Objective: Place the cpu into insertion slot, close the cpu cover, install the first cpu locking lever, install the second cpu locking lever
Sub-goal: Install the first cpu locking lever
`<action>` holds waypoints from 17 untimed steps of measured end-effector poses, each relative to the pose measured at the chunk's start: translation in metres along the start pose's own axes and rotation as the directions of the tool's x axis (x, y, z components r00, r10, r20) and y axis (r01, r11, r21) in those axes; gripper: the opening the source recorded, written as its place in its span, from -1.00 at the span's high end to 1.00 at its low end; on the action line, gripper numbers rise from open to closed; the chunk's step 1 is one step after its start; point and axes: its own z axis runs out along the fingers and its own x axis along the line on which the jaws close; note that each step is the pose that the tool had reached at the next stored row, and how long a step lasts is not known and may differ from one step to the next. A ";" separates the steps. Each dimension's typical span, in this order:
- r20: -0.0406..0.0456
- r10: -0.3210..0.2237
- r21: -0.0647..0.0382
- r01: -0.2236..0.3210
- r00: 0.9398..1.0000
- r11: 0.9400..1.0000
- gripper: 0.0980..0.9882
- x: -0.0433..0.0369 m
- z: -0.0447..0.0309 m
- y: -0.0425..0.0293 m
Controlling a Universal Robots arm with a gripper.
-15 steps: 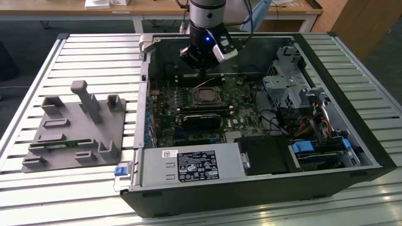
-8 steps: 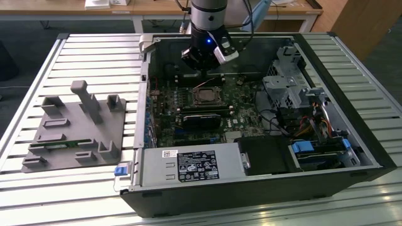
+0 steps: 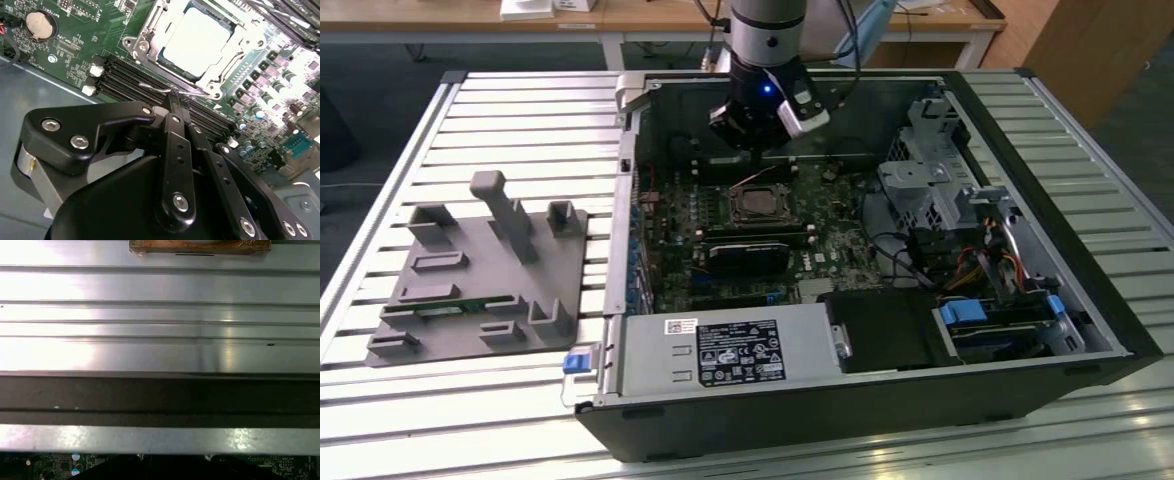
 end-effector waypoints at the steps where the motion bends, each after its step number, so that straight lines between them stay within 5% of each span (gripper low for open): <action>1: 0.000 0.000 0.000 0.000 1.000 1.000 0.98 -0.0005 0.0007 0.0000; 17: 0.000 0.000 0.000 0.000 1.000 1.000 0.98 -0.0146 0.0118 -0.0003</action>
